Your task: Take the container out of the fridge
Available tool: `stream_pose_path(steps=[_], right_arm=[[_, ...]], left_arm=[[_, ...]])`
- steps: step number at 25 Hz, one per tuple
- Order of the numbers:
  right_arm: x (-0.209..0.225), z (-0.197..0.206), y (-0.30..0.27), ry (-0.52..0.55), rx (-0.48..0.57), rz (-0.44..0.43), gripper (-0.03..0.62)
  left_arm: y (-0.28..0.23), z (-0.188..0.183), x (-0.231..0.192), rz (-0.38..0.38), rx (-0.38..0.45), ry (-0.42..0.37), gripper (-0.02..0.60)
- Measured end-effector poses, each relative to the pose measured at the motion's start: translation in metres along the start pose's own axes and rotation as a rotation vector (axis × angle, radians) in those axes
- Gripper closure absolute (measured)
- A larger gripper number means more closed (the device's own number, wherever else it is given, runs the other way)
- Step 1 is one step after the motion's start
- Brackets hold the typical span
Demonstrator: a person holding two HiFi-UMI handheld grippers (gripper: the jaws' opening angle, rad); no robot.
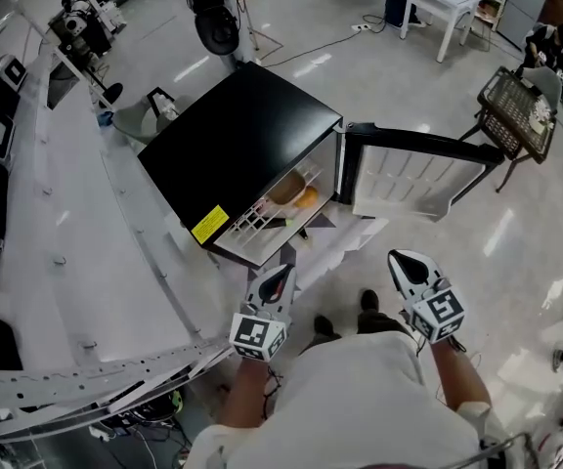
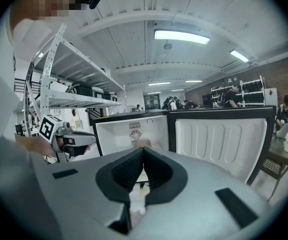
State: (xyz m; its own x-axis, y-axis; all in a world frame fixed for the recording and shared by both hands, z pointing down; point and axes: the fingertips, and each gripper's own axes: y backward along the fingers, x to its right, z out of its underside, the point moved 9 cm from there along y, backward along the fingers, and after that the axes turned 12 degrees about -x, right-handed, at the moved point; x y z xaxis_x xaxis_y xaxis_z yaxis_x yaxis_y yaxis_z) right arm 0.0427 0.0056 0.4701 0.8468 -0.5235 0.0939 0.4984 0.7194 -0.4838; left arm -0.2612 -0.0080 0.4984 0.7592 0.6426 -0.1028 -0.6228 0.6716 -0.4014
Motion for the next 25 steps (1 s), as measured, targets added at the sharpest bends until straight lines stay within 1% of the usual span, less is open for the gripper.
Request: stream_pose_path(steps=[4,6,11,17,20,25], right_arm=[[0.017,-0.009,-0.007,0.010,-0.010,-0.029,0.588],[0.027,-0.010,-0.012,0.028,-0.006,-0.061,0.588],[0.053,-0.020,-0.024,0.058,-0.011,-0.122,0.588],[0.076,-0.029,-0.041,0.091,-0.017,-0.193,0.588],[0.086,-0.032,-0.050,0.098,-0.016,-0.228,0.588],[0.102,-0.035,-0.062,0.109,-0.025,-0.271,0.588]], left_arm=[[-0.016,0.000,0.000,-0.071,-0.025,0.016,0.577],[-0.023,-0.002,0.000,-0.106,-0.033,0.021,0.577],[-0.050,-0.003,-0.004,-0.184,-0.074,0.010,0.577],[-0.083,-0.013,-0.007,-0.240,-0.146,-0.059,0.575],[-0.097,-0.020,-0.011,-0.289,-0.173,-0.110,0.574],[-0.126,-0.016,-0.023,-0.349,-0.260,-0.202,0.545]])
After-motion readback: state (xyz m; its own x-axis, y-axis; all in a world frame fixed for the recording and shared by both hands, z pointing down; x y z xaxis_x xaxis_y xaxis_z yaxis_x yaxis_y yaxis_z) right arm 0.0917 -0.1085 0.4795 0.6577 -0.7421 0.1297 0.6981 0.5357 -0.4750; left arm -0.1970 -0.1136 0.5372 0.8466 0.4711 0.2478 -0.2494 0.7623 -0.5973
